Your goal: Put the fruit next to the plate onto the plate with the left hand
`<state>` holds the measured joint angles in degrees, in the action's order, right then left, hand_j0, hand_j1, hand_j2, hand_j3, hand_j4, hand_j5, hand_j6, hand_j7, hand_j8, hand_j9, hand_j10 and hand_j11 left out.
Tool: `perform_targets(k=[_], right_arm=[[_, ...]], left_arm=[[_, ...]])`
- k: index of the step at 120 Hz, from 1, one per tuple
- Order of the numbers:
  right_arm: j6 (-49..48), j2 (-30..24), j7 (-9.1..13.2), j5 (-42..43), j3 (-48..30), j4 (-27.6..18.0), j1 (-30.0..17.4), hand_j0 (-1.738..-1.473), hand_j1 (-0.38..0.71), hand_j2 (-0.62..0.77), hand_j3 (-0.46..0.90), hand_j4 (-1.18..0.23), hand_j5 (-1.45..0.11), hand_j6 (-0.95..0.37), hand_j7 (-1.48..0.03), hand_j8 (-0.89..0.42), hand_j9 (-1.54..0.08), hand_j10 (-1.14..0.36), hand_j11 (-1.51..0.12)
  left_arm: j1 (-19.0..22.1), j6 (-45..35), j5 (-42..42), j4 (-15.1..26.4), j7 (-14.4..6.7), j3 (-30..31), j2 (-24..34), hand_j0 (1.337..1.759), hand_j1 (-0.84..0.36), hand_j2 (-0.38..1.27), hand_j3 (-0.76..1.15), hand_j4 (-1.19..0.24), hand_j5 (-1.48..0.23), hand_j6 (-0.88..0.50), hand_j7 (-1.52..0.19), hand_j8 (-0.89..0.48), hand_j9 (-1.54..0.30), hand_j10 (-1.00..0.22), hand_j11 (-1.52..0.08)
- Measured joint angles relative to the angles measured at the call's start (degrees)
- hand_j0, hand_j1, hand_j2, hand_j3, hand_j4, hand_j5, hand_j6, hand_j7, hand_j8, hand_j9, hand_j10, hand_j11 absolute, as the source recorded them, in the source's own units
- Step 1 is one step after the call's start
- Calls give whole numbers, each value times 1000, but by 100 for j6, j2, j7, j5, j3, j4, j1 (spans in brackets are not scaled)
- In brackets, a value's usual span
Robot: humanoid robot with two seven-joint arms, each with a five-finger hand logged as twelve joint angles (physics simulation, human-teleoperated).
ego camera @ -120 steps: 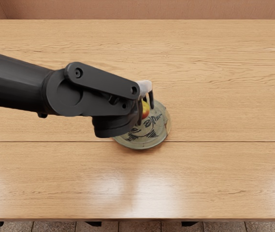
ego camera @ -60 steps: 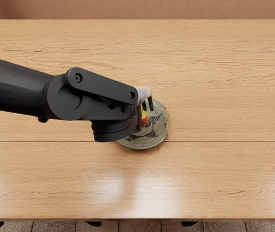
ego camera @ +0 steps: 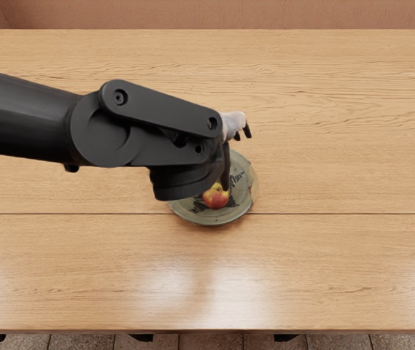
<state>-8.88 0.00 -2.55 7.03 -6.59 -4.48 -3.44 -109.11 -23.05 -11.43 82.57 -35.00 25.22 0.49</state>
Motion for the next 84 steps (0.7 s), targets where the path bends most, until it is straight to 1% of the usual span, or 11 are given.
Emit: perform_targets(k=[7, 16, 26, 35, 41, 45, 49, 54, 66, 76, 84], right_arm=[[0, 0, 0, 0, 0, 0, 0, -1658, -304, -7, 0, -38, -48, -38, -48, -38, -48, -38, -48], [0, 0, 0, -1, 0, 0, 1, -1658, -304, -7, 0, -38, -49, -38, -48, -38, -48, -38, -48], [0, 0, 0, 0, 0, 0, 1, -1658, -304, -7, 0, -38, -49, -38, -49, -38, -49, -38, -49], [0, 0, 0, 0, 0, 0, 0, -1658, -304, -7, 0, -38, -49, -38, -48, -38, -49, -38, -49], [0, 0, 0, 0, 0, 0, 1, -1658, -304, -7, 0, -38, -48, -38, -48, -38, -48, -38, -48], [0, 0, 0, 0, 0, -1, 0, -1658, -304, -7, 0, -38, -49, -38, -48, -38, -48, -38, -48], [0, 0, 0, 0, 0, 0, 1, -1658, -304, -7, 0, -38, -49, -38, -48, -38, -48, -38, -48], [0, 0, 0, 0, 0, 0, 1, -1658, -305, -7, 0, -38, -48, -38, -48, -38, -48, -38, -48], [0, 0, 0, 0, 0, 0, 0, -1658, -304, -7, 0, -38, -48, -38, -48, -38, -48, -37, -48], [0, 0, 0, 0, 0, 0, 0, -1658, -304, -7, 0, -38, -49, -38, -49, -38, -49, -38, -49], [0, 0, 0, -1, -1, 0, 0, -1658, -304, -8, 0, -38, -49, -38, -49, -38, -49, -38, -49]], left_arm=[[118, 363, 15, -38, 0, -279, 598, 1658, 27, 63, 0, -269, -351, -267, -350, -266, -350, -270, -350], [688, 937, -22, -93, 0, -780, 1327, 1658, 36, 59, 0, -262, -341, -261, -340, -260, -340, -262, -340], [1035, 1357, -241, -96, 31, -1393, 2024, 1658, 43, 56, 0, -257, -333, -256, -333, -256, -333, -257, -333], [1156, 1588, -370, 6, 331, -1795, 2529, 1658, 47, 54, 0, -253, -329, -253, -328, -252, -328, -253, -328], [1255, 1745, -420, 103, 657, -1953, 2863, 1658, 49, 53, 0, -252, -326, -251, -326, -251, -326, -252, -326], [1461, 1915, -442, 157, 875, -2088, 3185, 1658, 50, 53, 0, -251, -325, -251, -325, -250, -325, -251, -325], [1842, 2139, -458, 204, 1040, -2305, 3545, 1658, 51, 52, 0, -250, -324, -250, -324, -250, -324, -250, -324], [2484, 2489, -472, 252, 1234, -2678, 3900, 1658, 52, 51, 0, -249, -323, -249, -323, -249, -323, -249, -323], [3648, 3309, -530, 396, 1617, -3612, 4615, 1658, 53, 51, 0, -248, -321, -248, -321, -247, -321, -248, -321], [5021, 4047, -629, 471, 1788, -4739, 4729, 1658, 54, 51, 0, -247, -320, -247, -320, -247, -320, -247, -320], [5623, 4564, -728, 494, 1856, -5587, 4741, 1658, 55, 51, 0, -247, -320, -247, -320, -247, -320, -247, -320]])
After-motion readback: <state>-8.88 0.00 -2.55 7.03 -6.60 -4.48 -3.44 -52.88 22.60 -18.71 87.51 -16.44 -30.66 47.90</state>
